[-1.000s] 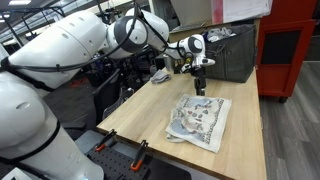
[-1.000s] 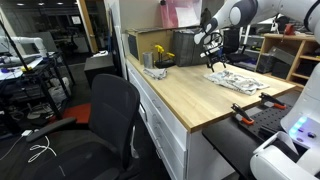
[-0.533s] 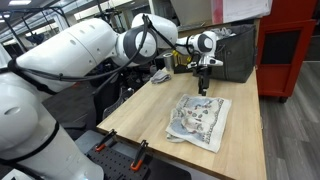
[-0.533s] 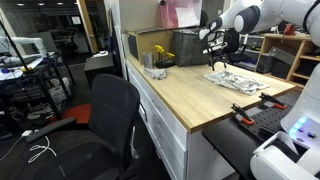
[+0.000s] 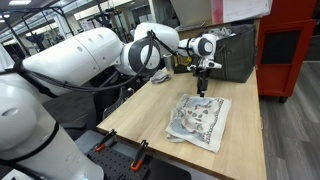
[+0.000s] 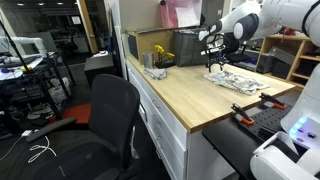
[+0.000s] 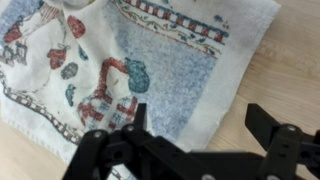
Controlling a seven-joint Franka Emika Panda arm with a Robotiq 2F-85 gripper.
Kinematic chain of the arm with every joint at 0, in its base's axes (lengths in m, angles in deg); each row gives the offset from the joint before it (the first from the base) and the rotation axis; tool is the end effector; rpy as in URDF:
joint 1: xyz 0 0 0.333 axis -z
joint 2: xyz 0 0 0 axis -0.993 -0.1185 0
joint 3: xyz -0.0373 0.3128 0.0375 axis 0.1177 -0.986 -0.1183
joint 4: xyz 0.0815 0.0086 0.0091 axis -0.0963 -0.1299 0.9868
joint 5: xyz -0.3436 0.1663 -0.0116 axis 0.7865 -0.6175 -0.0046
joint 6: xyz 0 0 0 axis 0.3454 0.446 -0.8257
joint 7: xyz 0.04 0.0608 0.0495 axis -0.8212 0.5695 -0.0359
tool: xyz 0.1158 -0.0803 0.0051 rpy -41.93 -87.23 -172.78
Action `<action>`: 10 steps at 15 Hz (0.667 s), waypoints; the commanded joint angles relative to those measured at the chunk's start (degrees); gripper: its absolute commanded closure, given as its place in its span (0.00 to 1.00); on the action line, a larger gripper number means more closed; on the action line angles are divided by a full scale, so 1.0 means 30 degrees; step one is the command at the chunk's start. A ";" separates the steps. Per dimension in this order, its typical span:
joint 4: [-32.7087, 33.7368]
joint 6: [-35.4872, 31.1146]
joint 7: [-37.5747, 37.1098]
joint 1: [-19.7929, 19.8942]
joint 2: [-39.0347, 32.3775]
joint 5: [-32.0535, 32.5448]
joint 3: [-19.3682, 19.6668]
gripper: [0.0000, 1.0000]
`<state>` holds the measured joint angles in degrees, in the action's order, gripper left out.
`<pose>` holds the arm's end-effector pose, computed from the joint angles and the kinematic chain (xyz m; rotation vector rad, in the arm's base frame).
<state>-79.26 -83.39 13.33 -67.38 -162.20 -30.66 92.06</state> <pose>0.6829 -0.2378 0.0815 2.4803 -1.5659 -0.6186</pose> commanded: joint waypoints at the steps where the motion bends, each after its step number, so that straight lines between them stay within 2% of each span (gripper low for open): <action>1: 0.0814 0.0101 -0.0587 -0.0548 -0.0570 0.0909 0.0720 0.00; 4: 0.0230 0.0462 -0.1034 -0.1055 -0.0579 0.2036 0.1453 0.00; 8: -0.0572 0.1074 -0.0800 -0.1358 -0.0564 0.2530 0.1573 0.00; 9: -0.0880 0.1530 -0.0853 -0.1431 -0.0458 0.2595 0.1604 0.25; 10: -0.1145 0.1996 -0.0815 -0.1455 -0.0352 0.2683 0.1654 0.27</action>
<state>-79.99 -81.25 11.91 -71.09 -164.29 -23.46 96.09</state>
